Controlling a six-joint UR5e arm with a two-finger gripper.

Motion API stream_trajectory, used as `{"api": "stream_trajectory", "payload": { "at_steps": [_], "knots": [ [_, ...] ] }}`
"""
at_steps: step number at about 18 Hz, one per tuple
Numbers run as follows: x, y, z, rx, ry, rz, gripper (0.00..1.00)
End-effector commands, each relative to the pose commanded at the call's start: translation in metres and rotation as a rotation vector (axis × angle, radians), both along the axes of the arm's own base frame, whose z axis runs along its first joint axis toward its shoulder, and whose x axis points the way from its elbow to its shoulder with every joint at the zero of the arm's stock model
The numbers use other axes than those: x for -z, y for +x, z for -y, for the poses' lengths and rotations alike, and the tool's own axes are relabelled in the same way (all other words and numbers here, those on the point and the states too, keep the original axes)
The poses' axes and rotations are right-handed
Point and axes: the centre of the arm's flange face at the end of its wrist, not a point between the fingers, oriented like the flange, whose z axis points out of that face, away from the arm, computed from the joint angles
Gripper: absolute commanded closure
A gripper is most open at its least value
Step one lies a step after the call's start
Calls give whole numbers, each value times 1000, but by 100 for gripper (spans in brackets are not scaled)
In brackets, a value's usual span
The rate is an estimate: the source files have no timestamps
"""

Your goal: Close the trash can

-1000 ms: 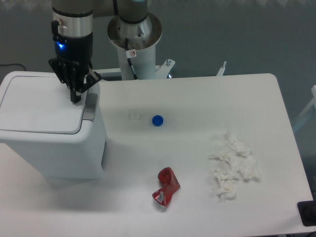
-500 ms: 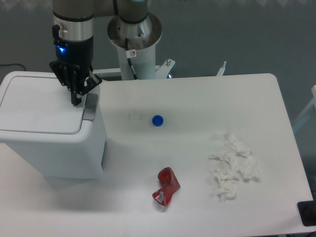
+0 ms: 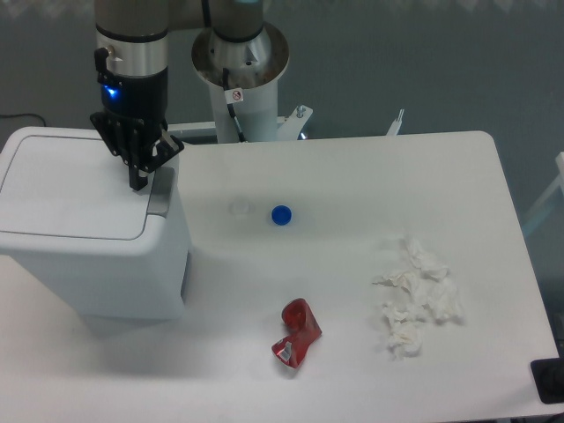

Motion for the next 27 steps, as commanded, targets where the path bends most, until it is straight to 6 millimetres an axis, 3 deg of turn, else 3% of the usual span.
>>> {"api": "stream_trajectory", "payload": {
  "at_steps": [5, 6, 8, 10, 13, 17, 18, 21, 27],
  "knots": [
    [-15, -3, 1, -3, 28, -8, 100],
    [-18, -8, 3, -11, 34, -11, 100],
    [-26, -28, 9, -43, 50, -23, 91],
    [-27, -59, 19, -100, 57, -15, 77],
    [-4, -132, 35, -211, 51, 38, 44],
    [31, -215, 47, -319, 52, 54, 22],
    [38, -235, 52, -346, 50, 55, 0],
    [70, -275, 54, -377, 12, 57, 0],
    [121, -345, 72, -211, -113, -41, 0]
  ]
}}
